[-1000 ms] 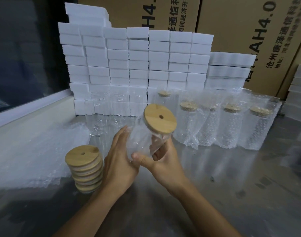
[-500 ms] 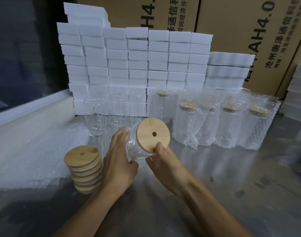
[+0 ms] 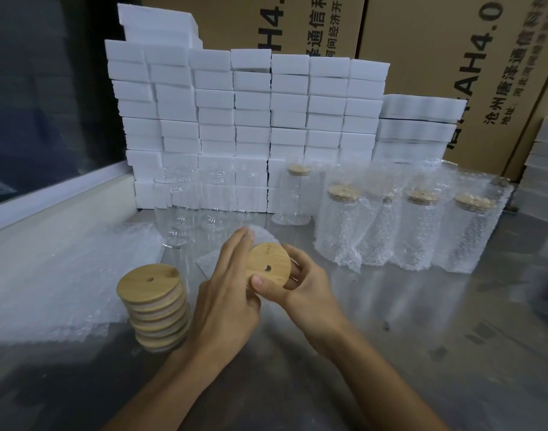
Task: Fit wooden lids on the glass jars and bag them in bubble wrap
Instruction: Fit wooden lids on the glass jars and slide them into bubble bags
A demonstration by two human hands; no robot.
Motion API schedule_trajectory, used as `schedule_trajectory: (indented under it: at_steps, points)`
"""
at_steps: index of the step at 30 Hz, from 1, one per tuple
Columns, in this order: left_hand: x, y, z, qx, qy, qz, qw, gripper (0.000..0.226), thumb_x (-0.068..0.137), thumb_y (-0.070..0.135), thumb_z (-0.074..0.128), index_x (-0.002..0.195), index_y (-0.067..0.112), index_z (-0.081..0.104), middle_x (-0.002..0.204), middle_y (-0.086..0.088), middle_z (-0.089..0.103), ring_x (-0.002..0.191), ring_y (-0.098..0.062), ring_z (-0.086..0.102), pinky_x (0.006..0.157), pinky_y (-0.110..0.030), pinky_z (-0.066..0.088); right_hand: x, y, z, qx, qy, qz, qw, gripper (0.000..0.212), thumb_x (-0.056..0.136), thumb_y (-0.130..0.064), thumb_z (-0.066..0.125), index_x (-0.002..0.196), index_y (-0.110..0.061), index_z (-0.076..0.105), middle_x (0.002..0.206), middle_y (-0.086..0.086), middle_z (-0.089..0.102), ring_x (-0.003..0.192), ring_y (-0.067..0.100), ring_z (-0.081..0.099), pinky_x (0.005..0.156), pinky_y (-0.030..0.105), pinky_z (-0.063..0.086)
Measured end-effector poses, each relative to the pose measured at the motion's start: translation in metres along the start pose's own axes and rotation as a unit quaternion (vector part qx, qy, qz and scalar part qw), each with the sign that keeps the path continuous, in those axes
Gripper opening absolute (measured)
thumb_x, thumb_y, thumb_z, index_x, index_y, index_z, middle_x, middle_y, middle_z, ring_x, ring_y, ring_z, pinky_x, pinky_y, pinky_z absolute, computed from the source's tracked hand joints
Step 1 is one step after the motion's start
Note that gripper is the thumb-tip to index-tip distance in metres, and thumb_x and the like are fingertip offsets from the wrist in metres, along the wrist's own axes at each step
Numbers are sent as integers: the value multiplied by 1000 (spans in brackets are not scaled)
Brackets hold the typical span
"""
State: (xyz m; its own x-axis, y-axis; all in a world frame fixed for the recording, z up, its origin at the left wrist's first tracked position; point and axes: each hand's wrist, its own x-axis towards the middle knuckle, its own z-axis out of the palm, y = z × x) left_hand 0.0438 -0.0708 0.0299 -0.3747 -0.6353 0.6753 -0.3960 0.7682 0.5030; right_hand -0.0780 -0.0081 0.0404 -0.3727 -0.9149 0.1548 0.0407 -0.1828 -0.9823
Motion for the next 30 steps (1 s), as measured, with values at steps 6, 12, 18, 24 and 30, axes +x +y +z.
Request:
schedule_trajectory:
  at_steps: [6,12,18,24,30]
  points:
    - [-7,22,2,9,-43,93,995,93,61,-13,61,148,13,39,156,5,34,113,-24,61,67,-41,58,7,14,-7,-72,112,-38,990,53,69,-1,89,113,-10,61,112,9,74,99,17,74,90,37,60]
    - [-2,18,-2,18,-36,137,990,81,65,-2,49,145,11,44,152,3,41,109,-21,65,67,-35,59,7,14,-5,-127,180,-79,972,26,74,-15,88,85,-12,64,80,5,77,76,16,76,78,45,62]
    - [1,14,-9,7,33,153,988,69,73,-7,51,139,12,51,146,3,47,105,-15,64,67,-32,58,3,0,-11,-258,274,-174,910,31,91,-27,71,65,-21,55,59,-8,54,57,8,51,59,28,42]
    - [3,17,-7,10,109,165,980,53,82,-9,52,133,3,57,135,-6,57,115,-23,61,92,-32,51,0,-7,-9,-171,249,-187,935,31,103,-21,52,75,-15,65,73,-1,70,62,15,64,63,41,54]
    - [3,12,-10,-65,77,105,989,76,82,51,66,144,16,40,125,18,46,112,-5,46,93,-10,36,5,-17,-17,9,274,-148,950,39,106,-18,46,71,-13,64,60,-5,62,57,7,58,55,22,51]
